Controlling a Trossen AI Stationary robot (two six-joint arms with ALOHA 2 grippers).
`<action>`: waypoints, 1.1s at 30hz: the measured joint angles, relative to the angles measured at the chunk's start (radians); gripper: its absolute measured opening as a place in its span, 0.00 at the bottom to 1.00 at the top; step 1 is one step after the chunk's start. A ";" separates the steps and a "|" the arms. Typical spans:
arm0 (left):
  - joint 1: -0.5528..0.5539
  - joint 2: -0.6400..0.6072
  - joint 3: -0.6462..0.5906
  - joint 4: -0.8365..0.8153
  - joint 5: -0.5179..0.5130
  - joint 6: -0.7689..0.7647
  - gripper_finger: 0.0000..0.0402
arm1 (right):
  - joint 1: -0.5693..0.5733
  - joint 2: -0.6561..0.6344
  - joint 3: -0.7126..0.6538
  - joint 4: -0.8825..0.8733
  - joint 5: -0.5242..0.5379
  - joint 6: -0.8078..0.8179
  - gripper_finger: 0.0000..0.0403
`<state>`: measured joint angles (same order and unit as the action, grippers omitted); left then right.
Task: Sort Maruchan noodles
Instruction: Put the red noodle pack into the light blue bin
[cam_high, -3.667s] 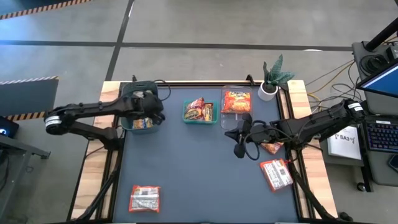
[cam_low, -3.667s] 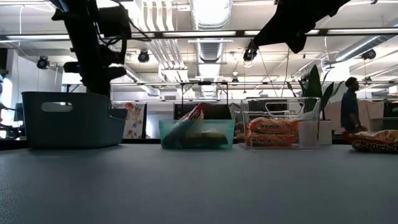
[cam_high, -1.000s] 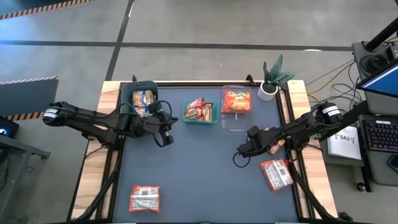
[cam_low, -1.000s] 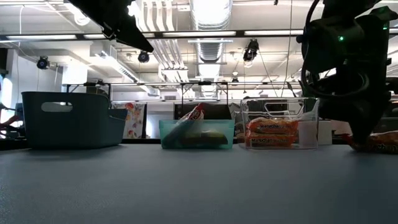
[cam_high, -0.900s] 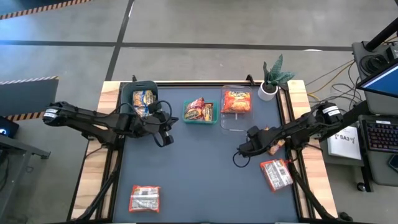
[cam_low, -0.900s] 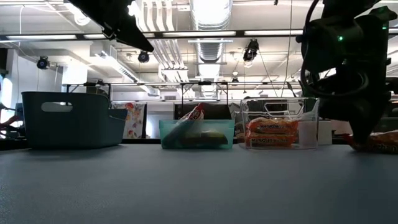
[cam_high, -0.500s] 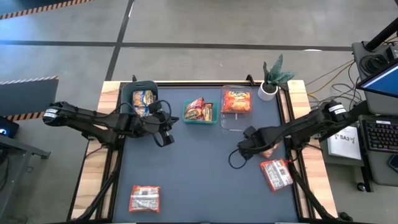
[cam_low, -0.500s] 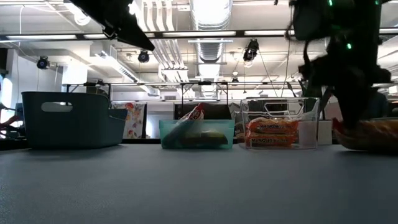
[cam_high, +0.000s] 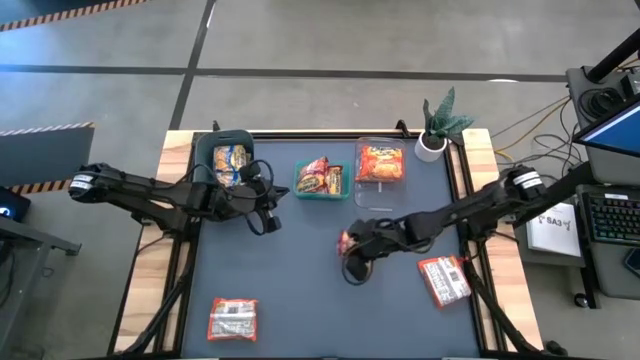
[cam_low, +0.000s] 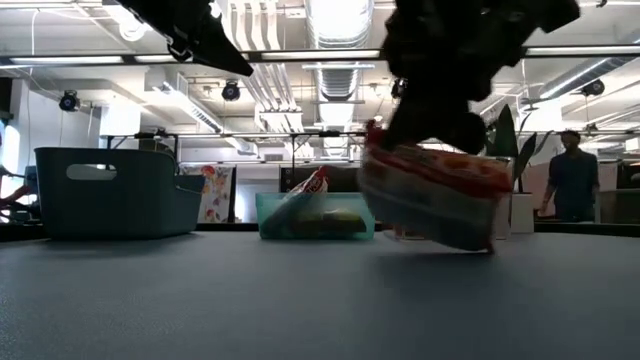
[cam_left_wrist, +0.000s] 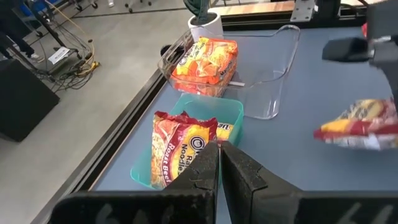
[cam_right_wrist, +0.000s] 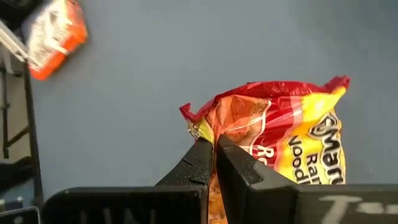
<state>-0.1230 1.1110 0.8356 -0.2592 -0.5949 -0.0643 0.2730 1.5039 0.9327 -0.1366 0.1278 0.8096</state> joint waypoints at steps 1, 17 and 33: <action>0.000 0.000 0.000 0.000 0.000 0.000 0.00 | -0.002 0.020 0.009 0.019 0.003 -0.020 0.02; -0.001 0.002 0.000 0.036 0.051 -0.064 0.00 | -0.023 0.253 0.229 -0.157 0.030 -0.096 0.28; -0.065 0.310 0.000 0.183 0.223 -0.128 0.00 | 0.039 -0.072 -0.013 -0.284 0.082 0.240 0.53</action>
<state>-0.1883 1.4212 0.8352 -0.0759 -0.3717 -0.1926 0.3119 1.4322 0.9201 -0.4209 0.2098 1.0493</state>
